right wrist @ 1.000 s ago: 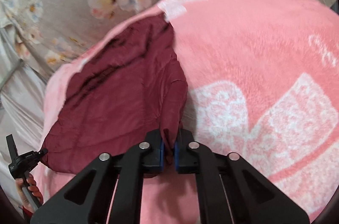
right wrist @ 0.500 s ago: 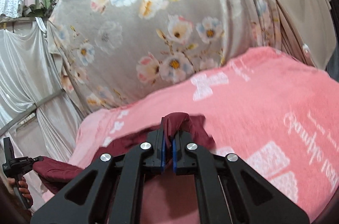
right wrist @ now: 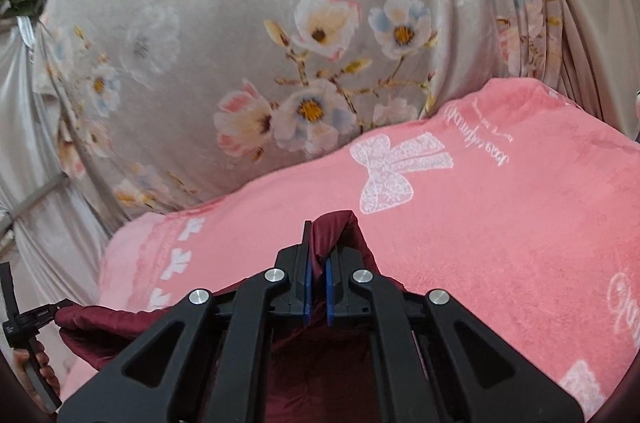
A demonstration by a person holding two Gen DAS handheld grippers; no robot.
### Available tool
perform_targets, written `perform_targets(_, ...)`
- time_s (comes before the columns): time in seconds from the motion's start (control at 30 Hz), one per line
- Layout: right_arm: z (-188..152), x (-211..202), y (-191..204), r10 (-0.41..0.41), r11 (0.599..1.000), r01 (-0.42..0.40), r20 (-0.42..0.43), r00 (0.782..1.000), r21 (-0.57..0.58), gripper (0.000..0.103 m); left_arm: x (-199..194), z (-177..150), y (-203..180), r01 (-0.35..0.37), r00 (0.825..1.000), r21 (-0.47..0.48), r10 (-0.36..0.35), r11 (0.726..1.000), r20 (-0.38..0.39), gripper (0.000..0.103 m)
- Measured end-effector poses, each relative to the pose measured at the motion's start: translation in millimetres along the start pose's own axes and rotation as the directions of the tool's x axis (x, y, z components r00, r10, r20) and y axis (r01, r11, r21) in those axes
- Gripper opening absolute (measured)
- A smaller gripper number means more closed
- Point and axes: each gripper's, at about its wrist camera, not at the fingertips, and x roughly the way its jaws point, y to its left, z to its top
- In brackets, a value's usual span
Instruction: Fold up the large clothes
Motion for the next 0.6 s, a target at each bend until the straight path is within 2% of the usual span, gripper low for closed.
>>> perform_targets(0.23,-24,68,-1,-0.096,0.995,0.094,-0.076,0.992,-0.030,0.004,88,-14,3,-0.057,0.991,-0.016,0.054,0.998,-0.121,0.006)
perform_targets(0.37,-33,89,1,-0.136,0.989,0.131,-0.089,0.987,-0.062,0.005,114,-22,1,-0.096,0.984,0.008,0.096,0.995,-0.148,0.011)
perform_targets(0.47,-34,93,0,-0.132,0.990,0.128,-0.073,0.988,-0.061,0.010,123,-24,1,-0.097,0.983,0.004,0.097,0.995,-0.155,0.013)
perform_targets(0.5,-33,91,0,-0.127,0.991,0.124,-0.067,0.990,-0.057,0.014,124,-25,2,-0.092,0.983,-0.003,0.090,0.996,-0.158,0.013)
perform_targets(0.57,-30,83,-4,-0.105,0.994,0.104,-0.037,0.994,-0.031,0.028,123,-23,6,-0.073,0.985,-0.019,0.069,0.997,-0.157,0.013)
perform_targets(0.6,-28,78,-5,-0.101,0.995,0.100,-0.017,0.995,-0.021,0.043,121,-22,7,-0.064,0.986,-0.024,0.059,0.998,-0.154,0.014)
